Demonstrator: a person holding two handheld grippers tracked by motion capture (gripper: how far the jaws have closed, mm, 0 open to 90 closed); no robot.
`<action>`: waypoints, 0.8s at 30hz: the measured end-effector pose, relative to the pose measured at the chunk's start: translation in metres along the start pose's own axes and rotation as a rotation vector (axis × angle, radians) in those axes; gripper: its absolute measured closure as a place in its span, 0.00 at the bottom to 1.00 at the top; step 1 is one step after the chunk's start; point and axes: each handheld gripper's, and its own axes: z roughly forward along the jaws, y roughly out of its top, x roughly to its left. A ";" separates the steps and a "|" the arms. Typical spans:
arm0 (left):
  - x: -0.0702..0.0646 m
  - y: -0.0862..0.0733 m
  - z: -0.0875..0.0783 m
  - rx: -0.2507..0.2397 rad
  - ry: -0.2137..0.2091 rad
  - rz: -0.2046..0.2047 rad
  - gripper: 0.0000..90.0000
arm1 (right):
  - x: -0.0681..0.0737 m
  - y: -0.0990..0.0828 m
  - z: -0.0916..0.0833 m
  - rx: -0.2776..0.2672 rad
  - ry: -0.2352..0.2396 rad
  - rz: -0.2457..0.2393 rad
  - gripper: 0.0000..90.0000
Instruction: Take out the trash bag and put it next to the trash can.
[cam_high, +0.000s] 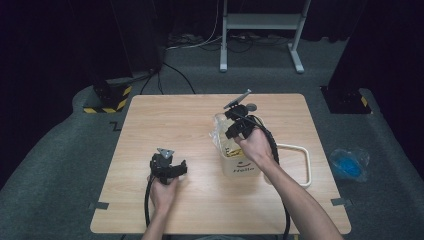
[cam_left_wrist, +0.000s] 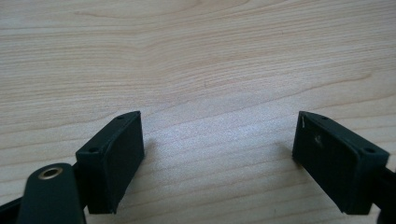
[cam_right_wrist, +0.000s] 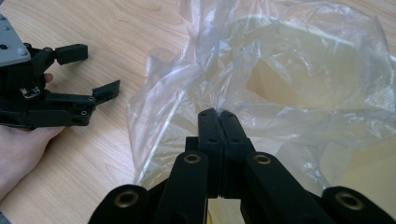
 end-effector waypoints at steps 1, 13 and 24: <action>0.000 0.000 0.000 0.000 0.000 0.000 0.19 | -0.001 0.000 -0.001 -0.002 -0.003 0.000 1.00; 0.000 0.000 0.000 0.000 0.000 0.000 0.19 | -0.012 -0.001 -0.019 -0.030 -0.051 -0.016 1.00; 0.000 0.000 0.000 0.000 0.000 0.000 0.19 | -0.025 -0.002 -0.038 -0.057 -0.071 -0.009 1.00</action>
